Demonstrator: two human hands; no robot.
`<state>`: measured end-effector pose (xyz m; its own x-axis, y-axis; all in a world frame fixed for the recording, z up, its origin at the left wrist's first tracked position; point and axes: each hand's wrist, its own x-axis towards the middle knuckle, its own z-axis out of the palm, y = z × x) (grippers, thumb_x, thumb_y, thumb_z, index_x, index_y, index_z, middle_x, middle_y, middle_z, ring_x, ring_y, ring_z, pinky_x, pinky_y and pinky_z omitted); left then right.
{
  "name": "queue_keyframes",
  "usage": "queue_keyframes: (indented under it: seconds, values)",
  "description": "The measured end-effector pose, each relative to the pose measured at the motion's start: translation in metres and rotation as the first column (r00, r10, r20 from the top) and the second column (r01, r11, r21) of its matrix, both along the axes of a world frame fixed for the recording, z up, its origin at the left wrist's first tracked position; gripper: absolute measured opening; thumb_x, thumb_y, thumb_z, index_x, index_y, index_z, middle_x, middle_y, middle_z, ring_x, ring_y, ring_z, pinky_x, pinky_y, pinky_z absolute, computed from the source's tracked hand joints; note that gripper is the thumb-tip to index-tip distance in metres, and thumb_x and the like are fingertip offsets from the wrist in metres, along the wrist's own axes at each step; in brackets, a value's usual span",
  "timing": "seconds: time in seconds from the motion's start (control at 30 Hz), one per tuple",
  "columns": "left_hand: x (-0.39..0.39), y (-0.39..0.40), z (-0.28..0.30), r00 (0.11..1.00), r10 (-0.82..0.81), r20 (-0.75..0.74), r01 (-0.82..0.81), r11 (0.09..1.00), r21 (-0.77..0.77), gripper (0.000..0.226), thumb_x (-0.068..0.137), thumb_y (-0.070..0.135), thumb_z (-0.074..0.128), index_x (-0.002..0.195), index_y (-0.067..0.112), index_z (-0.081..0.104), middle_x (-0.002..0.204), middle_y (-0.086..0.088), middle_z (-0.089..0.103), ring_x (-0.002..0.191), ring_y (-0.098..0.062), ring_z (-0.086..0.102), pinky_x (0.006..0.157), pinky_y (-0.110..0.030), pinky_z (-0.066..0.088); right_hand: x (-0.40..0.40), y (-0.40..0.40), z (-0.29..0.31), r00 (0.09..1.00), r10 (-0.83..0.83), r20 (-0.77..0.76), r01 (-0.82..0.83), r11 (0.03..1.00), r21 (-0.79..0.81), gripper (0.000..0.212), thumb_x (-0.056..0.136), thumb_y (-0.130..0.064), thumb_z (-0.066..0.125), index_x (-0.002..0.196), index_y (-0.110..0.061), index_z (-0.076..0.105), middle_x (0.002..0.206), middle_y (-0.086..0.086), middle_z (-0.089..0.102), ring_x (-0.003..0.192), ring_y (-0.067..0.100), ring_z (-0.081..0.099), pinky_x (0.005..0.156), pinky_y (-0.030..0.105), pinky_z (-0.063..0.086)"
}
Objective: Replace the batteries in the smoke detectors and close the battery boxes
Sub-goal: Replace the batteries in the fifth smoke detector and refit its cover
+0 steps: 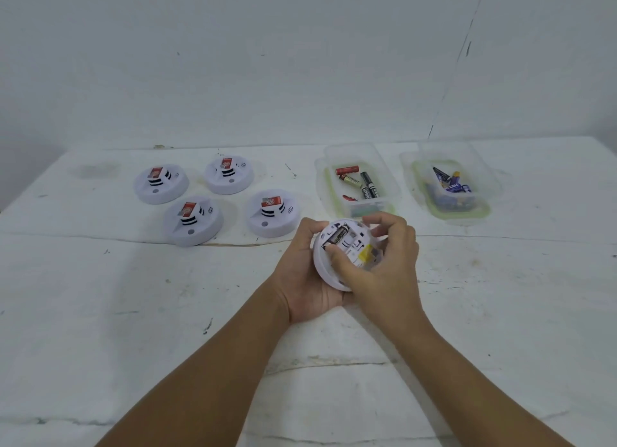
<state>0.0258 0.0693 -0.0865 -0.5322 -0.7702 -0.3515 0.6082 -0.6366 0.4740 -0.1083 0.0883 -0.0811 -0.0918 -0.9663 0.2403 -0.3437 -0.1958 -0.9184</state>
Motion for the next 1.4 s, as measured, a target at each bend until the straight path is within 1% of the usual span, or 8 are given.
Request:
queue_keyframes:
  seconds: [0.27,0.43,0.53,0.7,0.83,0.97,1.17,1.4]
  values:
    - [-0.002,0.000,-0.001,1.000,0.001,0.013,-0.001,1.000,0.002,0.050,0.084,0.039,0.053,0.118,0.009,0.074,0.133,-0.014,0.067,0.114,-0.033,0.066,0.100,-0.054,0.052,-0.012,-0.027,0.022,0.983,0.151,0.108,-0.181,0.908,0.378,0.088,0.037,-0.058,0.092,0.114,-0.053,0.050,0.117,0.002,0.054,0.121,0.028,0.059,0.089,0.050,0.060]
    - [-0.003,0.005,0.005,0.999,0.042,0.015,-0.042,0.999,-0.012,0.050,0.087,0.042,0.050,0.111,0.009,0.079,0.124,-0.014,0.071,0.103,-0.033,0.073,0.088,-0.050,0.059,-0.012,-0.024,0.030,0.979,0.202,0.017,-0.196,0.925,0.325,0.083,0.055,-0.051,0.095,0.123,-0.048,0.048,0.115,-0.002,0.051,0.116,0.021,0.058,0.085,0.041,0.059]
    - [0.000,0.004,0.000,0.997,0.073,0.025,-0.072,0.996,-0.051,0.052,0.087,0.044,0.053,0.122,0.010,0.071,0.125,-0.017,0.067,0.105,-0.039,0.067,0.089,-0.050,0.054,-0.026,-0.027,0.044,0.969,0.244,0.049,-0.248,0.935,0.252,0.062,0.077,-0.051,0.087,0.127,-0.041,0.053,0.101,-0.006,0.054,0.078,-0.007,0.062,0.064,0.021,0.054]
    - [0.008,-0.011,0.013,0.990,0.128,-0.055,-0.132,0.988,-0.078,0.063,0.082,0.056,0.063,0.129,0.016,0.070,0.132,-0.023,0.064,0.103,-0.045,0.065,0.080,-0.046,0.060,-0.050,-0.077,0.071,0.971,0.136,-0.195,-0.119,0.988,0.097,0.015,0.097,-0.039,0.071,0.109,-0.030,0.069,0.080,-0.010,0.062,0.062,0.004,0.051,0.065,0.025,0.043]
    - [0.011,-0.023,0.010,0.990,0.139,0.024,-0.138,0.990,-0.038,0.075,0.076,0.050,0.080,0.143,0.021,0.062,0.143,-0.021,0.058,0.112,-0.045,0.063,0.087,-0.049,0.058,-0.048,-0.124,0.083,0.821,0.186,-0.540,-0.136,0.982,0.132,0.007,0.097,-0.034,0.070,0.102,-0.029,0.071,0.086,-0.012,0.069,0.073,0.003,0.059,0.064,0.025,0.043]
    - [0.011,-0.025,0.003,0.994,0.098,0.045,-0.097,0.995,-0.028,0.056,0.087,0.052,0.060,0.126,0.015,0.075,0.141,-0.021,0.061,0.114,-0.045,0.062,0.086,-0.050,0.058,-0.030,-0.157,0.077,0.564,0.281,-0.777,-0.137,0.959,0.247,0.010,0.093,-0.028,0.071,0.103,-0.028,0.074,0.105,-0.006,0.071,0.097,0.017,0.064,0.072,0.028,0.045]
    - [0.011,-0.027,0.005,0.994,0.081,0.068,-0.079,0.997,-0.024,0.057,0.089,0.051,0.058,0.135,0.020,0.068,0.147,-0.022,0.057,0.112,-0.047,0.064,0.086,-0.050,0.058,-0.006,-0.176,0.071,0.206,0.245,-0.947,0.023,0.967,0.255,0.008,0.086,-0.021,0.070,0.089,-0.022,0.063,0.084,0.000,0.059,0.073,0.021,0.055,0.085,0.039,0.031]
    - [0.012,-0.029,0.004,0.995,0.065,0.082,-0.066,0.998,0.018,0.054,0.089,0.051,0.059,0.121,0.010,0.076,0.138,-0.023,0.062,0.115,-0.047,0.061,0.086,-0.049,0.057,0.005,-0.172,0.067,0.132,0.249,-0.960,0.045,0.965,0.256,0.015,0.086,-0.013,0.058,0.078,-0.021,0.048,0.078,-0.002,0.055,0.067,0.018,0.047,0.095,0.045,0.028]
